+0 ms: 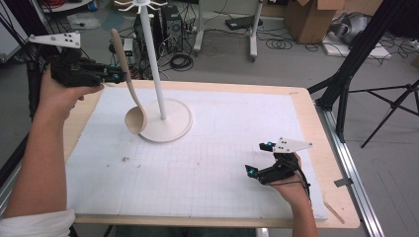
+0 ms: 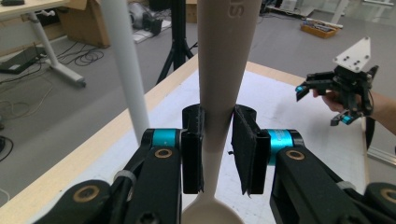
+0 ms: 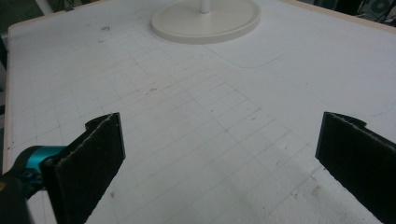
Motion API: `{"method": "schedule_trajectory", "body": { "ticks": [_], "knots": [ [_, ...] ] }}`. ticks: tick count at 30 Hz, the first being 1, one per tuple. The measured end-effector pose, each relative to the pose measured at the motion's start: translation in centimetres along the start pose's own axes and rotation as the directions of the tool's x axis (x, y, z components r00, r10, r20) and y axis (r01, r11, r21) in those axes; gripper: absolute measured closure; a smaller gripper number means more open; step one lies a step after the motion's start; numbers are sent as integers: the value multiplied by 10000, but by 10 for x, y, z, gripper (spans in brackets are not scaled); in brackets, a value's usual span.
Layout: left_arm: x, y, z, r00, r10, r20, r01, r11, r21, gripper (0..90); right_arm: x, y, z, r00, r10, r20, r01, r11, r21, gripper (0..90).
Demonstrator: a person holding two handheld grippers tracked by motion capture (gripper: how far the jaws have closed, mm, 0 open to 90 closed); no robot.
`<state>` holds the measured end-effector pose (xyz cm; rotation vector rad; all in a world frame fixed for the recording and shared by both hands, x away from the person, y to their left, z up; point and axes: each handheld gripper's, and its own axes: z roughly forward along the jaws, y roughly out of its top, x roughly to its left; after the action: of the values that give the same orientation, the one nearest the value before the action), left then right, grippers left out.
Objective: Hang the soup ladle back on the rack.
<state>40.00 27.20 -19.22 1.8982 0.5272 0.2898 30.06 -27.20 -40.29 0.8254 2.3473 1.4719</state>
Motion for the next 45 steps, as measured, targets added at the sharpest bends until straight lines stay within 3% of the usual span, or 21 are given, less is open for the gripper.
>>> {"method": "schedule_trajectory", "body": {
  "ticks": [9,23,38,45],
  "knots": [
    [13,19,-2,9990,-102,-438,113,9996,246,737,0,0,1,10000,12,4,-12,10000,9,4],
    [28,35,5,9974,-168,-696,215,9975,673,737,-1,-1,2,10000,4,-3,-4,10000,49,3],
    [31,38,11,9970,-258,-728,315,9965,780,737,-2,-3,2,10000,35,-33,-34,10000,69,3],
    [31,45,14,9965,-161,-822,247,9941,1055,737,-2,-3,3,10000,39,-59,-38,9999,112,3]
  ]
}}
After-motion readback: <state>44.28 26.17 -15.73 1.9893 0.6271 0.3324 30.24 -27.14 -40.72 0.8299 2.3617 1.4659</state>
